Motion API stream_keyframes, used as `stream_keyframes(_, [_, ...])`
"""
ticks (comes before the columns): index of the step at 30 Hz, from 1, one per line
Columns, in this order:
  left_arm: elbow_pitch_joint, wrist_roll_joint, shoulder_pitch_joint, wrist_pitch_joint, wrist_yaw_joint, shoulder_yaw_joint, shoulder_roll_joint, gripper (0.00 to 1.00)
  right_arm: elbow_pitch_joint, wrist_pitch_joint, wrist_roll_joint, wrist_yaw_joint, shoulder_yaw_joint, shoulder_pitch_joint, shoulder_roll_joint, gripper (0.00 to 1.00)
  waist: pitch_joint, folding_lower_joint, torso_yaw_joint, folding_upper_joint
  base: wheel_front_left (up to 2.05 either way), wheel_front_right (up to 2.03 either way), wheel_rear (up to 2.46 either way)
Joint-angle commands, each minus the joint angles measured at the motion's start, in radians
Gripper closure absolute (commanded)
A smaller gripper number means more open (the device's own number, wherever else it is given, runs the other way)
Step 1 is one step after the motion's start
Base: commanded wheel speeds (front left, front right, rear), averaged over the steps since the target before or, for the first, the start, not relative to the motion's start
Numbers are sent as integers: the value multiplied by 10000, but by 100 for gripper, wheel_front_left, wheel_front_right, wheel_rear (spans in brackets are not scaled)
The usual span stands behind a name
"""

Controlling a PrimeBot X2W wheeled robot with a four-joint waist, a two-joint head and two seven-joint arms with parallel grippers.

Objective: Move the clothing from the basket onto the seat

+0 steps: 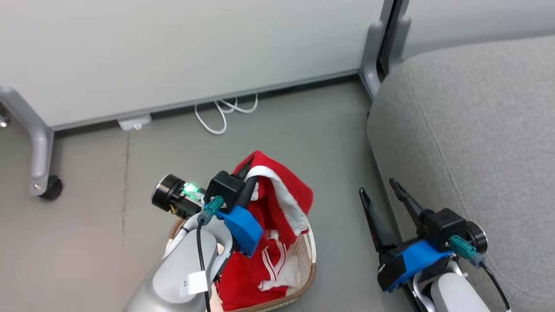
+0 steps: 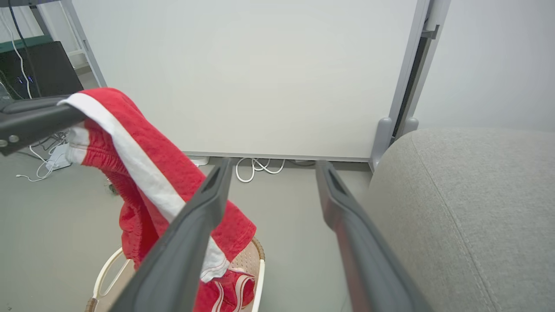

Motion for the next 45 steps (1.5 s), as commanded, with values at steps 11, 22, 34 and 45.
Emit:
stream_keyframes(11, [-769, -1552, -796, -50, -211, -1296, -69, 100, -364, 343, 56, 1, -4, 755, -27, 0, -1135, 3, 474, -1, 0, 0, 0])
stream_keyframes(22, [-837, -3323, -2002, 170, 128, -2668, -70, 100, -664, 516, 51, 1, -65, 1011, -27, 0, -1235, 3, 682, -1, 0, 0, 0])
stream_keyframes(34, [-589, -4020, -2433, 39, 489, -3449, -74, 100, -762, 545, 140, 1, 41, 955, -27, 0, -1073, 3, 639, -1, 0, 0, 0])
stream_keyframes(45, [-387, -4404, -2701, -26, 612, -3933, -72, 100, -458, 598, 432, 1, 824, 0, -27, 0, -845, 3, 604, -1, 0, 0, 0])
